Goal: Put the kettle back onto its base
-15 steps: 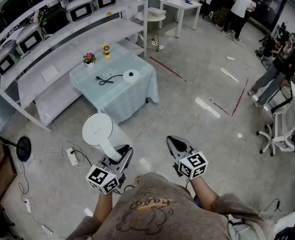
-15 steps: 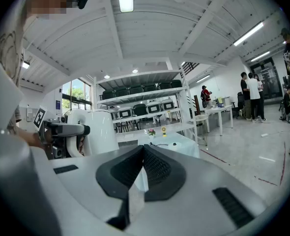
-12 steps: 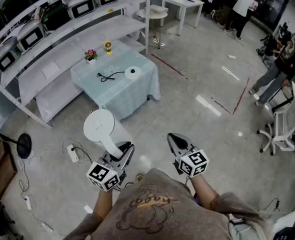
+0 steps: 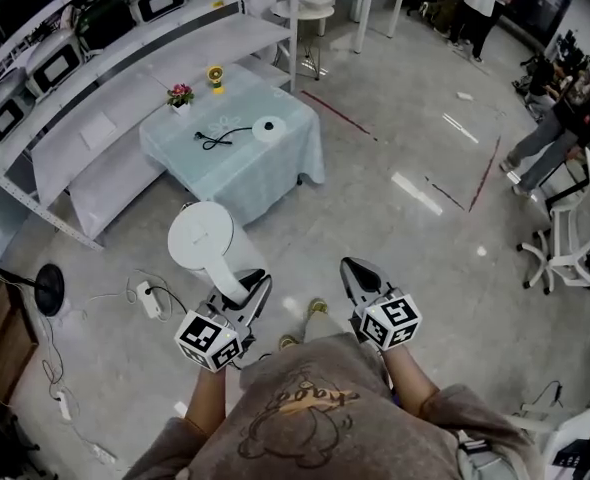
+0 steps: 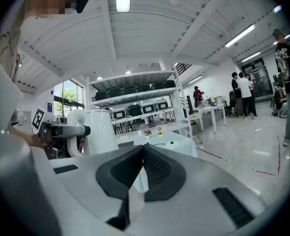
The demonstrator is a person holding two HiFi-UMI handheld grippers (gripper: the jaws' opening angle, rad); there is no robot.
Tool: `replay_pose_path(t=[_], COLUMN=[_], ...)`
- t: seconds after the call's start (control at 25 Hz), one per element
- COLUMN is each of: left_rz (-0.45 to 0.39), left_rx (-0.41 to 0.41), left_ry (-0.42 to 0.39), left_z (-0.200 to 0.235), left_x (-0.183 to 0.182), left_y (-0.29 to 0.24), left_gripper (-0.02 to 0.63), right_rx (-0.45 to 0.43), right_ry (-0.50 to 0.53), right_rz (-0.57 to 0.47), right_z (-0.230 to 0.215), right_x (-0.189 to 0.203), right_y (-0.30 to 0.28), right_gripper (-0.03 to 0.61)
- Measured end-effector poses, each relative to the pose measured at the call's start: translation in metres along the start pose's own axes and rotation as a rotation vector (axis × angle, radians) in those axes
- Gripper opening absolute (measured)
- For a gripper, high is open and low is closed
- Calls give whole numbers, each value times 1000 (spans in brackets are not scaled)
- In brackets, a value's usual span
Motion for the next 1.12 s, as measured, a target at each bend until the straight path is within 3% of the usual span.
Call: replay_pose_path(t=[0.52, 1.12], left_rz=[-12, 1], left_rx=[-3, -54], left_ry=[0, -11], left_z=[65, 170], left_x=[6, -19], left_y=[-50, -179], left_gripper=[72, 72], right_rx=[-10, -73], right_ry=[-17, -44], right_rz=[-6, 2], right_z=[-28, -124], right_x=[-11, -89], right_y=[-76, -212], right_gripper=[0, 0])
Point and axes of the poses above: the fingertips, and each gripper's own axes: y backward along the fingers, z to its left, x out of its underside, the point moved 2 cm from there along y, backward along the fingers, and after that the axes turned 12 degrees about -y, right-handed, at the moved point
